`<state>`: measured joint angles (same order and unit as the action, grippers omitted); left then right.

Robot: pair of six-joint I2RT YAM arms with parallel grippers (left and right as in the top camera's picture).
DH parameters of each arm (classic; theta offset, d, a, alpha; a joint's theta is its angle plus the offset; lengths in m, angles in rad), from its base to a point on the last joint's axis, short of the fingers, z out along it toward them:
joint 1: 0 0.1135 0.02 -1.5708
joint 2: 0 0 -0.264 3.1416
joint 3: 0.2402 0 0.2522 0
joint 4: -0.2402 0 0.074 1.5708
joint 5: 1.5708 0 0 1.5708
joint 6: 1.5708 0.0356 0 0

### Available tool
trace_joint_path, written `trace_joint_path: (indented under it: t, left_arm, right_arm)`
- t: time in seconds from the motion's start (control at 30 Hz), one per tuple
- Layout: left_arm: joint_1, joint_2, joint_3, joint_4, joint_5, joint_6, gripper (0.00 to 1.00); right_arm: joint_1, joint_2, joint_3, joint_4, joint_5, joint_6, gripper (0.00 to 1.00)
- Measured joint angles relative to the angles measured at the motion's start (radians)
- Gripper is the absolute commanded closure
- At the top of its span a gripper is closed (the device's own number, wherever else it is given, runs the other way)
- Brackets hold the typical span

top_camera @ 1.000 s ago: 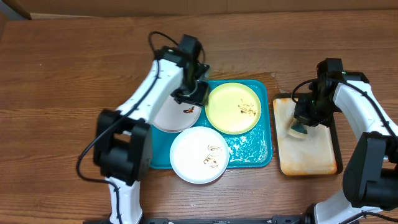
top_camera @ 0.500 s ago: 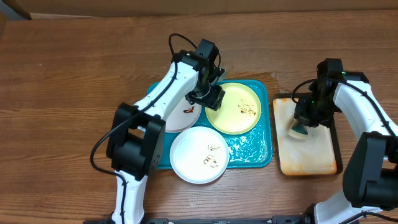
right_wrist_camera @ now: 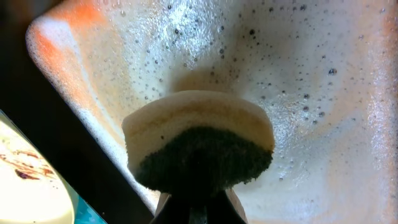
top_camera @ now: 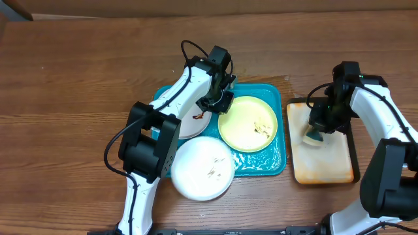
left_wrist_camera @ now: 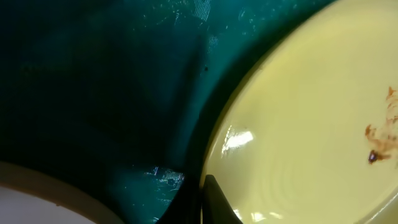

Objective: Clean dirty plates on tray and stack at the side

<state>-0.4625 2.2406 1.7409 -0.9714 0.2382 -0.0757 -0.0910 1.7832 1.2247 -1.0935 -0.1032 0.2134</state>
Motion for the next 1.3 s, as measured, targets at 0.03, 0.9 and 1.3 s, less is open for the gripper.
trace_joint_path:
  t: [0.03, 0.9, 1.3]
  left_arm:
    - [0.000, 0.000, 0.000, 0.003, 0.000, -0.007, 0.96]
    - [0.000, 0.000, 0.000, 0.074, -0.053, -0.274, 0.96]
    - [0.000, 0.000, 0.003, 0.035, -0.079, -0.315, 0.96]
  right_arm:
    - [0.000, 0.000, 0.000, 0.003, 0.003, 0.003, 0.96]
    - [0.000, 0.000, 0.000, 0.059, 0.067, 0.060, 0.96]
    - [0.040, -0.045, 0.015, 0.062, -0.063, -0.065, 0.96]
